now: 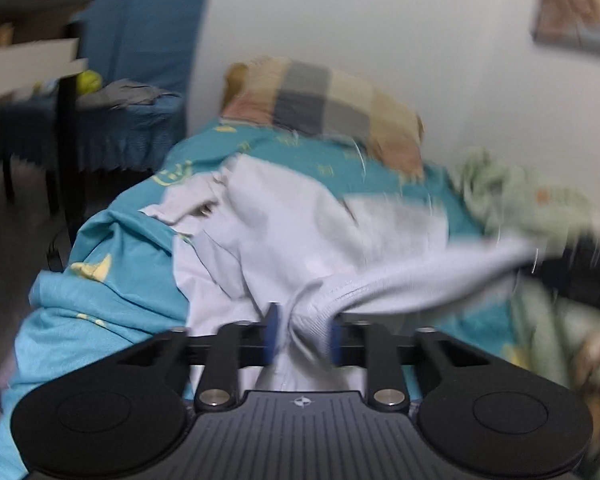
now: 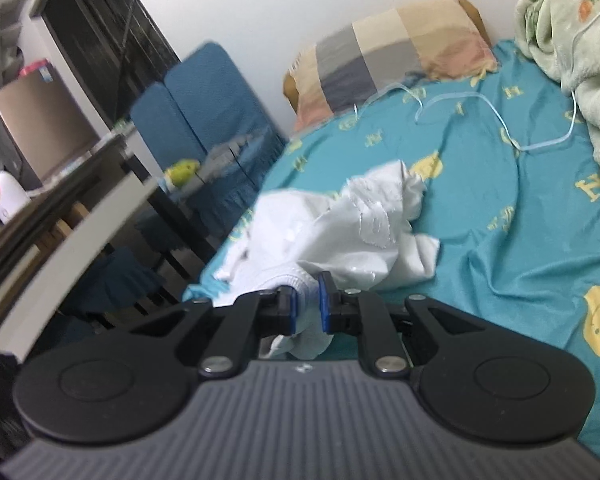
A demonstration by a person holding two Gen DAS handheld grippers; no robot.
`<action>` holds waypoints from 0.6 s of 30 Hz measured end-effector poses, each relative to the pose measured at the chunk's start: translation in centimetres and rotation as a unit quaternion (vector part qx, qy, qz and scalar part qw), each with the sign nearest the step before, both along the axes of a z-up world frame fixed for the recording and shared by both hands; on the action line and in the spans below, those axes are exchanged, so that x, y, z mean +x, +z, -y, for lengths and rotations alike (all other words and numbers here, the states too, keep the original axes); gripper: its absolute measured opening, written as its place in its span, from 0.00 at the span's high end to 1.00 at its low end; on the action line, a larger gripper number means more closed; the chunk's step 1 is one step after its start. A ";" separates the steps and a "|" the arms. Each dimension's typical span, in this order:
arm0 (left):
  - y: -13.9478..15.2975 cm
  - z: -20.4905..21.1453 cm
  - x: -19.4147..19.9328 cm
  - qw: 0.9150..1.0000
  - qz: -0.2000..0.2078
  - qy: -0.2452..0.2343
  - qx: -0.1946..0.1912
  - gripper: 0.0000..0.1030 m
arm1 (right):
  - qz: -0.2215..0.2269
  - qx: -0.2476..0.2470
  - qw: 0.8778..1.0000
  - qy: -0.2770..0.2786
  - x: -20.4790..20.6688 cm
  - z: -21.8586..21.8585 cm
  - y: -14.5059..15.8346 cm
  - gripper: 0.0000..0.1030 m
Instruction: Fold clothes
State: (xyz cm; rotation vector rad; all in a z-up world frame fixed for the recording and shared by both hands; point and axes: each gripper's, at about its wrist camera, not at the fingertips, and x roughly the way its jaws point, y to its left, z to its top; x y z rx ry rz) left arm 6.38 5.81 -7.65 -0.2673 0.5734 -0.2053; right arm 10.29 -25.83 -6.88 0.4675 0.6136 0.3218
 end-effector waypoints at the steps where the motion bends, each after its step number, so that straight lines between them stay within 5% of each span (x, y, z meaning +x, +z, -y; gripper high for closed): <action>1: 0.8 -0.4 -0.2 1.000 0.018 -0.001 -0.018 0.87 | -0.007 -0.003 1.000 0.002 0.2 -0.2 -0.4 0.86; 6: 4.7 -1.1 -1.4 0.991 0.104 -0.027 -0.075 0.89 | -0.060 0.016 0.998 0.013 0.9 -1.1 -3.3 0.72; 10: 6.0 -1.6 -2.4 0.986 0.130 -0.029 -0.098 0.90 | -0.099 0.013 0.995 0.015 0.9 -2.6 -5.4 0.59; 14: 6.4 -3.5 -2.8 0.982 0.142 -0.005 -0.120 0.91 | -0.131 -0.035 0.991 -0.005 0.8 -3.9 -7.1 0.59; 16: 6.4 -4.6 -2.6 0.981 0.139 0.009 -0.137 0.91 | -0.134 -0.019 0.991 -0.020 0.7 -3.4 -7.5 0.60; 18: 6.2 -5.6 -2.3 0.980 0.133 0.019 -0.148 0.91 | -0.119 -0.004 0.992 -0.029 0.6 -2.6 -7.0 0.74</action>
